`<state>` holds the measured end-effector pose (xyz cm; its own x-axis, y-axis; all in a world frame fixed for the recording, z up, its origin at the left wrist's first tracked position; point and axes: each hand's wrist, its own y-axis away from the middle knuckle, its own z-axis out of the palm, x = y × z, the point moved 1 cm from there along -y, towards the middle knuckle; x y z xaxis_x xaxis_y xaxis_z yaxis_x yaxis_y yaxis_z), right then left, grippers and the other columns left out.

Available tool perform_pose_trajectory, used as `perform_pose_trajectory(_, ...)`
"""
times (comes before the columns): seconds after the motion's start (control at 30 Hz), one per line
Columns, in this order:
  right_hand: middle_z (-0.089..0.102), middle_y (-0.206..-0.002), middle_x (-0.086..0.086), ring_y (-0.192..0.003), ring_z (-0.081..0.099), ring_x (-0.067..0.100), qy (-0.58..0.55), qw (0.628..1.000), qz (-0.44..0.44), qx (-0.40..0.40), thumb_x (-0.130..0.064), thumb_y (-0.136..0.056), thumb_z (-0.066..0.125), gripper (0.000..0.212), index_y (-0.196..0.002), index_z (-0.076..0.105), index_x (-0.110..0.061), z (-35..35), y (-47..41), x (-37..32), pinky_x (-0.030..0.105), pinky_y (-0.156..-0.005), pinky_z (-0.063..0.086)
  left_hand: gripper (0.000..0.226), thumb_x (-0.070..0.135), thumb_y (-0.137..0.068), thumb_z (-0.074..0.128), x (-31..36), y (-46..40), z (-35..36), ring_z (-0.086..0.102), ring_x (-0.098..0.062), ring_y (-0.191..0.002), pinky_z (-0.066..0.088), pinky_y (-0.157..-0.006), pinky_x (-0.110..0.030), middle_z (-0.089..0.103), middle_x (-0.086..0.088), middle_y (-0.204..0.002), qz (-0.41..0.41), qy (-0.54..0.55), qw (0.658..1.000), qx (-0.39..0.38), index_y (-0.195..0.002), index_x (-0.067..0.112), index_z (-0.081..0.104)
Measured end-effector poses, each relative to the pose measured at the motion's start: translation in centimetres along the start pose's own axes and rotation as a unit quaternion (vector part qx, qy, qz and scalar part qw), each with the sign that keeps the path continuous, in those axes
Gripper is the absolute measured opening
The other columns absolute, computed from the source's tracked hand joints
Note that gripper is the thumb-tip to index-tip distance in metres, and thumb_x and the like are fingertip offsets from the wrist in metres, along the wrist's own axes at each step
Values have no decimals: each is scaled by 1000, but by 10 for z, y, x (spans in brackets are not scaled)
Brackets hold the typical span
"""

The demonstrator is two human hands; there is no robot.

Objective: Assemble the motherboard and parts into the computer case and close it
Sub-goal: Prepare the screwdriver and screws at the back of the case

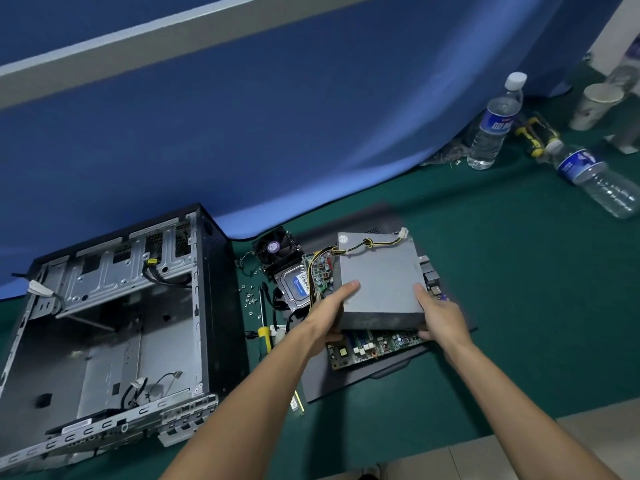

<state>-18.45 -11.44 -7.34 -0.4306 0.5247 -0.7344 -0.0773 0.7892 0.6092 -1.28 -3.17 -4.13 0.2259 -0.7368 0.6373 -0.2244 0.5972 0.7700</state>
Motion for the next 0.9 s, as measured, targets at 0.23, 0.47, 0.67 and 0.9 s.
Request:
perform_pose_trajectory(0.23, 61, -121, 12, -98, 64, 31, -69, 994, 45, -71, -49, -93, 52, 44, -110, 56, -10, -9, 9, 0, 36, -69, 57, 53, 51, -68, 72, 14, 16, 11, 66, -21, -85, 54, -87, -45, 68, -7, -92, 48, 21, 996, 75, -102, 11, 63)
perform_pose_trajectory(0.47, 73, -100, 0, -91, 69, 22, -236, 962, -5, -140, -61, -84, 56, 39, -97, 71, -27, 8, 37, -46, 43, -83, 54, 59, 57, -46, 69, 73, 87, -15, 58, -20, -64, 53, -67, -40, 61, -8, -70, 155, -95, 976, 120, -78, 8, 66)
perform_pose_trajectory(0.67, 74, -91, 11, -69, 72, 26, -368, 904, -14, -216, -61, -77, 59, 44, -73, 79, -22, 49, 82, -104, 35, -62, 54, 56, 58, -48, 69, 124, 159, -68, 65, -20, -70, 53, -65, -33, 64, -1, -68, 171, -213, 952, 138, -76, 9, 70)
perform_pose_trajectory(0.9, 74, -97, 11, -76, 71, 29, -377, 892, -31, -250, -72, -66, 58, 65, -101, 72, -20, 122, 151, -139, 39, -70, 54, 77, 57, -61, 78, 115, 225, -145, 63, -25, -104, 52, -89, -43, 64, -7, -116, 247, -85, 943, 205, -119, 11, 57)
